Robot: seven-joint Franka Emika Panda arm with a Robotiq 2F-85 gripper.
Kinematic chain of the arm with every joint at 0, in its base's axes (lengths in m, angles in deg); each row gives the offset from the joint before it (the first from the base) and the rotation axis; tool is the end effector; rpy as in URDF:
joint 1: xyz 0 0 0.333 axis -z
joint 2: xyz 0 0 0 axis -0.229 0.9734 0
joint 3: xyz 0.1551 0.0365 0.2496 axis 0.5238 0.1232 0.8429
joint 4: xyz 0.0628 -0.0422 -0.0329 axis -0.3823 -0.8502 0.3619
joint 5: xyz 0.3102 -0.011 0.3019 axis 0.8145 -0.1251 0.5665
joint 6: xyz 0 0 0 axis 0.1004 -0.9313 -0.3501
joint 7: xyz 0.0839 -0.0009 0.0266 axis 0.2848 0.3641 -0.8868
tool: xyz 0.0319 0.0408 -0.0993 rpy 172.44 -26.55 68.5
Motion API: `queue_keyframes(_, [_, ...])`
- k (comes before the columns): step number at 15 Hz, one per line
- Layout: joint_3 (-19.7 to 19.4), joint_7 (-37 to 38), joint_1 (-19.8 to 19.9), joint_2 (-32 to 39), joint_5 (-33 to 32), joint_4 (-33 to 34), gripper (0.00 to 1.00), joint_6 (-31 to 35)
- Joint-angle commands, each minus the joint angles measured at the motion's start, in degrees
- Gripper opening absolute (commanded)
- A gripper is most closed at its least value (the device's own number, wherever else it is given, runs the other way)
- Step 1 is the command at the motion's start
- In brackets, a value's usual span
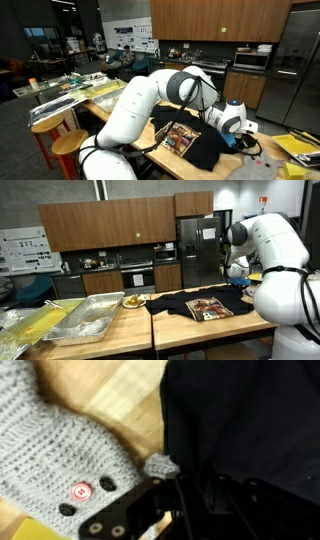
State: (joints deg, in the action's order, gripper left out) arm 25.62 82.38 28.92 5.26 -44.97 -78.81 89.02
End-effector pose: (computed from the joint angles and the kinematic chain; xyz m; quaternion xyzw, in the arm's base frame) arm 0.5807 -0.3630 0.1570 0.8883 -0.4266 0.1524 0.0757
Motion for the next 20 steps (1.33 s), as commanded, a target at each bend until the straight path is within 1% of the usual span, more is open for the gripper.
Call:
queue_keyframes(1, [-0.8,-0.9,-0.3,-2.2,0.6,-1.0,0.00,0.1])
queue_keyframes(8, [-2.2,-0.4,-1.2,-3.9,-0.1,-1.6,0.01,1.3])
queue_keyframes(9, [-2.6,-0.2,-1.6,-4.1,-0.3,-1.8,0.30,1.4])
queue_keyframes(10, [-2.8,0.0,-1.8,-4.2,-0.5,-1.7,0.30,1.3])
queue_keyframes(11, [-3.1,0.1,-2.0,-4.2,-0.6,-1.6,0.34,1.2])
queue_keyframes(16, [-4.0,0.3,-2.7,-3.9,-0.7,-1.3,0.66,0.8])
queue_keyframes(20, [-3.6,0.1,-2.5,-3.4,-0.4,-0.7,0.94,0.2])
